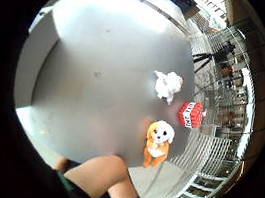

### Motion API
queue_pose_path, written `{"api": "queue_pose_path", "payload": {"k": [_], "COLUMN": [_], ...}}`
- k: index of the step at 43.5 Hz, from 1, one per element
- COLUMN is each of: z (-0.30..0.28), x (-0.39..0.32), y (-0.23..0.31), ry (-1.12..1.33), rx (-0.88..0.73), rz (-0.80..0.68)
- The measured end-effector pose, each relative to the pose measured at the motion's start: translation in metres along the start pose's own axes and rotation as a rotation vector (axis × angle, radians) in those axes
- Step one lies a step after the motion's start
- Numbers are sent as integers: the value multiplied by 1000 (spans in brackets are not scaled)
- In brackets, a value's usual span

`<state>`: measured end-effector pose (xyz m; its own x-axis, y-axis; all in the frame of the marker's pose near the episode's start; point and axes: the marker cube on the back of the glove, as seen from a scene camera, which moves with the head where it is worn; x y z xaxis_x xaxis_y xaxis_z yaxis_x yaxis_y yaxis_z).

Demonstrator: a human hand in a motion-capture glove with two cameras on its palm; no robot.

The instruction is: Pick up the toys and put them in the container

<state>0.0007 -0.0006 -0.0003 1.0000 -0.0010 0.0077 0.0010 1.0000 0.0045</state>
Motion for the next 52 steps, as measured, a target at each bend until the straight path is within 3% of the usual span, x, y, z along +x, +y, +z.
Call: {"api": "queue_pose_path", "payload": {"k": [22,43,52], "z": [-1,-25,-15], "x": [11,90,164], "y": [11,78,104], "ry": [26,56,99], "rx": [-30,48,77], "rz": [-7,115,196]}}
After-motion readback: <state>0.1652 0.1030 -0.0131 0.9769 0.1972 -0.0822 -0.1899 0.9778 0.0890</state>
